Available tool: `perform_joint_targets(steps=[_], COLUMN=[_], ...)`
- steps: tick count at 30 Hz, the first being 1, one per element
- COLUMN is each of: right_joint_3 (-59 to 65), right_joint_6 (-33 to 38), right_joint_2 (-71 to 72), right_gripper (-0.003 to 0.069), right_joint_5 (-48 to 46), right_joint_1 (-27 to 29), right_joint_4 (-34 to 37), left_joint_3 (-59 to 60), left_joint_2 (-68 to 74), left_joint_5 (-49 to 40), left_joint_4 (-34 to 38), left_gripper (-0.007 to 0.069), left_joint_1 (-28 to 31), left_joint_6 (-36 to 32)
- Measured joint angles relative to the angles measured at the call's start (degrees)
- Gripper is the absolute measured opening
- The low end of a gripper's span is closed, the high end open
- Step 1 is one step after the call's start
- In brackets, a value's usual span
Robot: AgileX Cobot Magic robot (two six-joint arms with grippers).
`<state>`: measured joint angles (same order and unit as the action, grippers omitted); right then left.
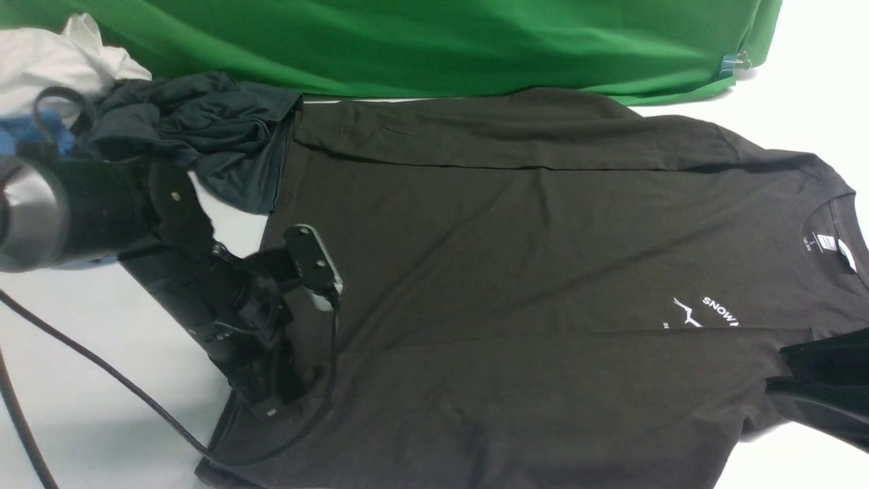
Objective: Fold a long-sleeved shirt on a white desktop.
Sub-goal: 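Grasp the left edge of the dark T-shirt lying flat on the table, then fold the left side of the black T-shirt inward over its body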
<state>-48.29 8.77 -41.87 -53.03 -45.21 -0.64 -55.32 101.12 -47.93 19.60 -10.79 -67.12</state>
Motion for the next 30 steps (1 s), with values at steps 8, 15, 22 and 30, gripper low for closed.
perform_joint_targets(steps=[8, 15, 22, 30], right_joint_3=[0.0, 0.0, 0.0, 0.0], right_joint_6=[-0.21, -0.21, -0.41, -3.04], right_joint_2=[0.0, 0.0, 0.0, 0.0], right_gripper=[0.0198, 0.02, 0.02, 0.02], right_joint_5=[0.0, 1.07, 2.39, 2.39], right_joint_1=[0.0, 0.0, 0.0, 0.0], right_joint_4=[0.0, 0.0, 0.0, 0.0], left_joint_3=[-2.07, -6.16, -9.68, -16.87], left_joint_2=[-5.42, -9.34, -9.36, -9.31], left_joint_5=[-2.62, -5.08, -6.08, -6.36], left_joint_4=[-9.24, -10.79, -11.03, -11.22], left_gripper=[0.0039, 0.0039, 0.0039, 0.0039], left_joint_1=[-2.65, -2.72, -2.72, -2.76], left_joint_6=[12.5, 16.18, 19.33, 20.2])
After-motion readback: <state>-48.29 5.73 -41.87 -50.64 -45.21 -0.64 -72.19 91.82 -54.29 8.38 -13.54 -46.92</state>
